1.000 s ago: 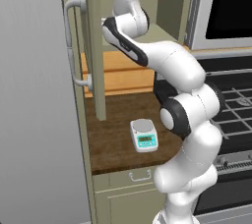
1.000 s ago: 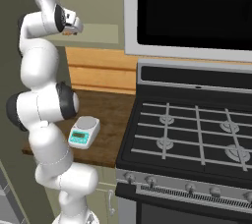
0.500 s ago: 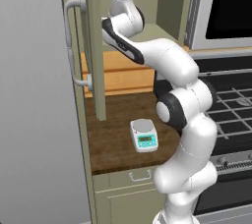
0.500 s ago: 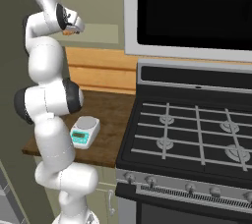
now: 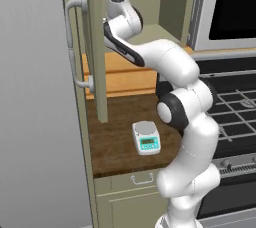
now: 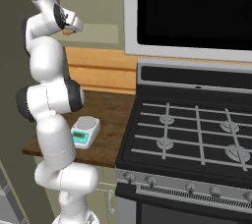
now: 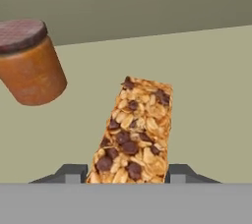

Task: Pick the bar and place it on the digital scale for weighing, and close the cabinet.

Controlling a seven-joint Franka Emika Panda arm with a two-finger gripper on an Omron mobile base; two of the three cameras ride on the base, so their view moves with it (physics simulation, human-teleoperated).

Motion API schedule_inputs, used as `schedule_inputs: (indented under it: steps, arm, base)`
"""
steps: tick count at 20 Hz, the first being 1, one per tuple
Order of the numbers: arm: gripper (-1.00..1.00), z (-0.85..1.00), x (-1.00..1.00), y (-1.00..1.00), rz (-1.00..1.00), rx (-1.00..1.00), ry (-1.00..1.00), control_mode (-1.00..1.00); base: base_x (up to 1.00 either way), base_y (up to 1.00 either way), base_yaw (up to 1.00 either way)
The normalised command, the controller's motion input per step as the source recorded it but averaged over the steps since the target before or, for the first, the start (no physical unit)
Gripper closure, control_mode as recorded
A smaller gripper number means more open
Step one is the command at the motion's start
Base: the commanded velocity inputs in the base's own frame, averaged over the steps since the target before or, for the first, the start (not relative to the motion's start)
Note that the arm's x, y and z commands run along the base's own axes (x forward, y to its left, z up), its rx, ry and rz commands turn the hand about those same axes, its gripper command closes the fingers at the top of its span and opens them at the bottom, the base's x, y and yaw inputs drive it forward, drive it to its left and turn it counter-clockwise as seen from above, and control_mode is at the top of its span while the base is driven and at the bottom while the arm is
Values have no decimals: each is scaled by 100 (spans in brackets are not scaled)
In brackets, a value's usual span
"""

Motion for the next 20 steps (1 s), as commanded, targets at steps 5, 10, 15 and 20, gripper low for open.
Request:
schedule_inputs:
  steps: [5,10,15,20]
  arm:
    - [100,-3,-38,-32,0,2,-4,-100]
    - [100,0,-85,-67,0,8,-5,-100]
    - [100,0,-100,-60,1,4,-6,-100]
    - [100,0,-100,-49,4,0,-4,-100]
  base:
    - [0,0,0]
    - [0,0,0]
    - [0,0,0]
    - [0,0,0]
